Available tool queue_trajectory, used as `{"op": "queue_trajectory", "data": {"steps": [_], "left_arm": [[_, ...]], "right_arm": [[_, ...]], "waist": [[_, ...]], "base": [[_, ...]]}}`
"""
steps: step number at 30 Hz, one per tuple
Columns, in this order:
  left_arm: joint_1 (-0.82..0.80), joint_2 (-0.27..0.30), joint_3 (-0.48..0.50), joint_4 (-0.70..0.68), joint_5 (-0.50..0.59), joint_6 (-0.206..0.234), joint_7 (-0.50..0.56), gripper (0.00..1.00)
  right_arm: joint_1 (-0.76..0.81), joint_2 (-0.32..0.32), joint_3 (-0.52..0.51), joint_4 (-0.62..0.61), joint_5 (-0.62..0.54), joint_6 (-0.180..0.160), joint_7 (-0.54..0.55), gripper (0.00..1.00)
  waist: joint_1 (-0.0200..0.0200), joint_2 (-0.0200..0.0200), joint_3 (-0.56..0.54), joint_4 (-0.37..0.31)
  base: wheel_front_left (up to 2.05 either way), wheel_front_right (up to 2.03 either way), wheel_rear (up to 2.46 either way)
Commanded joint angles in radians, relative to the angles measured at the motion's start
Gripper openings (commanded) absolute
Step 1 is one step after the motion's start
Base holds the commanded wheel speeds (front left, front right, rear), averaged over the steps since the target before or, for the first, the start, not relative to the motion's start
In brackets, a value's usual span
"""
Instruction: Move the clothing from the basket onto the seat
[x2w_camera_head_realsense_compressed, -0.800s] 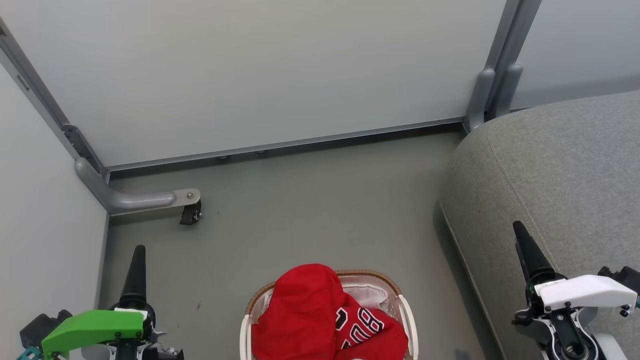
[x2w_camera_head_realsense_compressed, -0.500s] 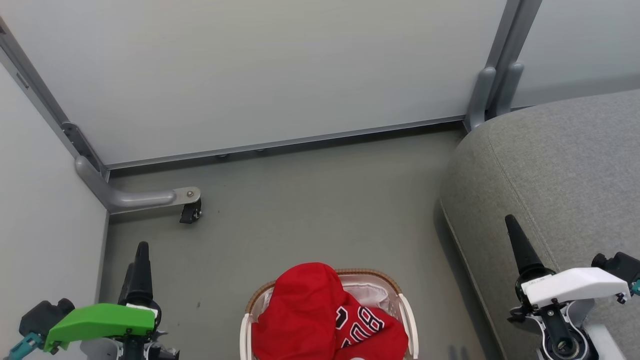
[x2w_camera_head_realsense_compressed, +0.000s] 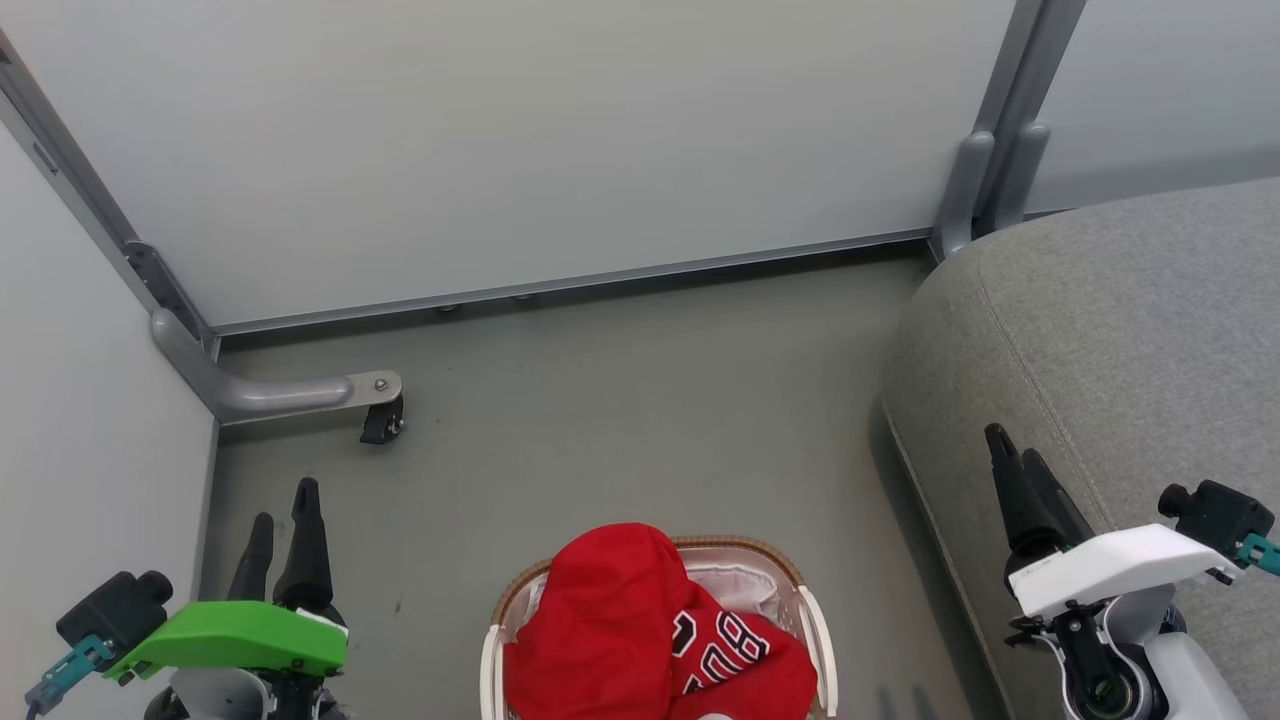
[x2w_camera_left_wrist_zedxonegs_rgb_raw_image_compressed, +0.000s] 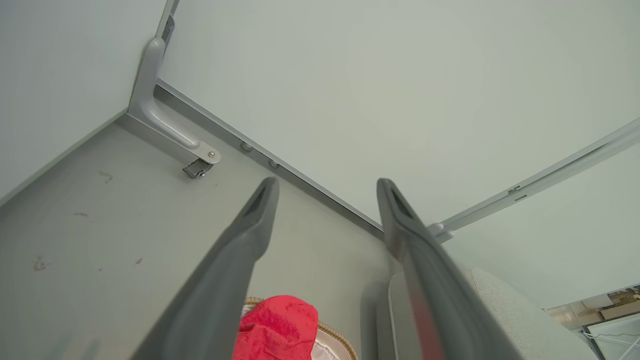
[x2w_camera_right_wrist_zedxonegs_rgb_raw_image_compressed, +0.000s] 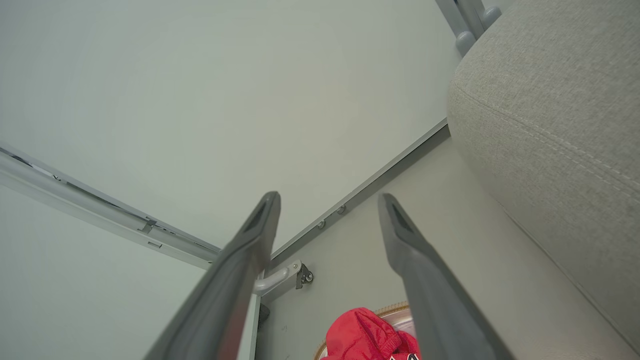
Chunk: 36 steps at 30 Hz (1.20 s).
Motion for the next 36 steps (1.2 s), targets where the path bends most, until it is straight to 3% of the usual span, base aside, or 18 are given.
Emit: {"op": "queue_trajectory", "data": {"steps": [1,16,36], "left_arm": [[-0.017,0.015,-0.003,-0.006,0.04,-0.003,-0.01,1.0],[-0.017,0.027,-0.029,-0.004,0.254,0.003,-0.057,1.0],[-0.032,0.016,-0.042,0.02,0.457,0.001,-0.109,1.0]], "right_arm": [[-0.029,-0.014,0.008,-0.012,-0.034,0.0,-0.012,1.0],[-0.035,-0.012,0.029,0.004,-0.251,0.0,-0.059,1.0],[-0.052,0.006,0.024,0.02,-0.513,0.0,-0.112,1.0]], "waist": [[0.0,0.0,0.0,0.0],[0.0,0.0,0.005,0.002],[0.0,0.0,0.009,0.005]], "base": [[0.0,0.0,0.0],[0.0,0.0,0.0],[0.0,0.0,0.0]]}}
